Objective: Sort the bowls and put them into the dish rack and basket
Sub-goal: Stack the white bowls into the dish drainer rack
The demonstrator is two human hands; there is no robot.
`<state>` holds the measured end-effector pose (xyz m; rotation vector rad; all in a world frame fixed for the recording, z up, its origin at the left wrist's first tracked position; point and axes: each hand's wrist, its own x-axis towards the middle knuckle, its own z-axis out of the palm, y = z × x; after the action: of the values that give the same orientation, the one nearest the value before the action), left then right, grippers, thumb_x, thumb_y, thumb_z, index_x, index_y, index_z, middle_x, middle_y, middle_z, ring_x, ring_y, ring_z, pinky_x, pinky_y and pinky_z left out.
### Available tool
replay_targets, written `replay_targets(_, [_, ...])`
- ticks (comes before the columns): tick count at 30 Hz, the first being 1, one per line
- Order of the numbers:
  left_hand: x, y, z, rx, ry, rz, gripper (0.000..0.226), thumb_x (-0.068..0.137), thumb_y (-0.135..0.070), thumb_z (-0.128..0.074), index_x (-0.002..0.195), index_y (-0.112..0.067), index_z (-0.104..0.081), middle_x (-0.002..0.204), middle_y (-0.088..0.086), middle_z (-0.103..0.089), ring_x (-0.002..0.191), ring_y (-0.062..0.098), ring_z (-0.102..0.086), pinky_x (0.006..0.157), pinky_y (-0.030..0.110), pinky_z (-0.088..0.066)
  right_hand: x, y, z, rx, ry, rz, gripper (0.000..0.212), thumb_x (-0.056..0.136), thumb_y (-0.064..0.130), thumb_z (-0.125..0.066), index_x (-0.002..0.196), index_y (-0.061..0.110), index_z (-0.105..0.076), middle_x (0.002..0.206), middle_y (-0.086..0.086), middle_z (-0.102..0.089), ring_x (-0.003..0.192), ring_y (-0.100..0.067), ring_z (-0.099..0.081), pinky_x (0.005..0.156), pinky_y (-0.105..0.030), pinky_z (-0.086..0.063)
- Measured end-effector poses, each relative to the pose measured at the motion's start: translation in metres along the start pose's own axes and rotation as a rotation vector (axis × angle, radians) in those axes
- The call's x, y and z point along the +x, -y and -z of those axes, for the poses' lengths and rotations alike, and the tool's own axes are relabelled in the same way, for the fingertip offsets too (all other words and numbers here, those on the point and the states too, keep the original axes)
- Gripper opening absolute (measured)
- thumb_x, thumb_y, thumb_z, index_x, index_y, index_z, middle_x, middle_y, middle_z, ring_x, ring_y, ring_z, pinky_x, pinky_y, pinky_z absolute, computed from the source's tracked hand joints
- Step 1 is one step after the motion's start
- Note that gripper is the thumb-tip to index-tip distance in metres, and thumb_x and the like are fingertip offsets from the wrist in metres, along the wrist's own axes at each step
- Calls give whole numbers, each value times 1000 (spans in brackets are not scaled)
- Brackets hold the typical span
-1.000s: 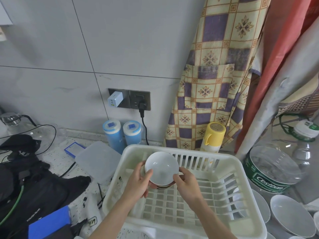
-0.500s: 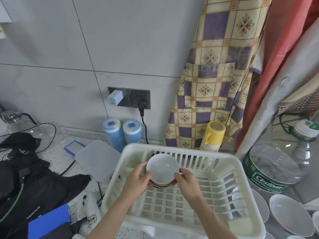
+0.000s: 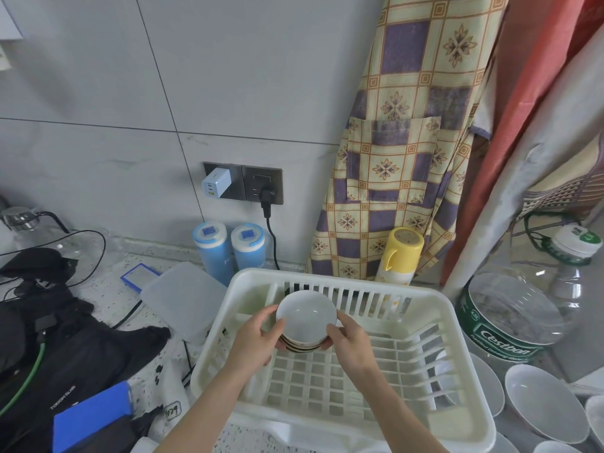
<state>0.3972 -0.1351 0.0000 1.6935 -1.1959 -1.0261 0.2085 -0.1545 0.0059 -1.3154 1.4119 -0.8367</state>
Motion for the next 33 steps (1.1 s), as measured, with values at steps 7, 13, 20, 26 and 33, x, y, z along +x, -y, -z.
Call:
replay_targets(7, [-1,1,2,54,10,-2,31,96,-29,-60,123,-41,-54,47,-11,-63,34,12,-42,39,20,-39,1,-1,0,20,43,-64,39,97,10,-47,133,21,-54,73,-2,-64,52,8,-59,46,-6,-40])
replay_targets(13, [2,4,1,47,0,17,31,94,-33,-62,124,-39,-54,66,0,-75,34,14,-44,41,21,-43,4,-5,0,6,54,-110,43,98,19,-48,141,25,-48,71,-2,-61,45,6,-53,52,-12,-39])
replay_targets(20, [1,3,1,68,11,63,35,93,-37,-61,126,-41,-54,72,3,-76,34,12,-49,39,17,-45,6,-7,3,81,52,-401,52,97,48,-46,142,23,-39,97,-1,-64,55,-14,-45,40,-21,-30])
replay_targets(26, [-2,2,0,134,70,90,42,92,-41,-57,131,-49,-45,85,-1,-74,39,13,-61,38,16,-44,4,-5,0,269,182,-516,44,95,54,-46,126,25,-37,125,-1,-51,62,-22,-71,38,-21,-29])
replay_targets(33, [1,5,-2,229,158,105,49,97,-46,-41,144,-52,-28,93,-13,-65,69,20,-75,52,17,-46,7,-10,4,342,196,-514,38,95,44,-49,125,23,-40,135,-8,-54,64,-24,-72,37,-20,-29])
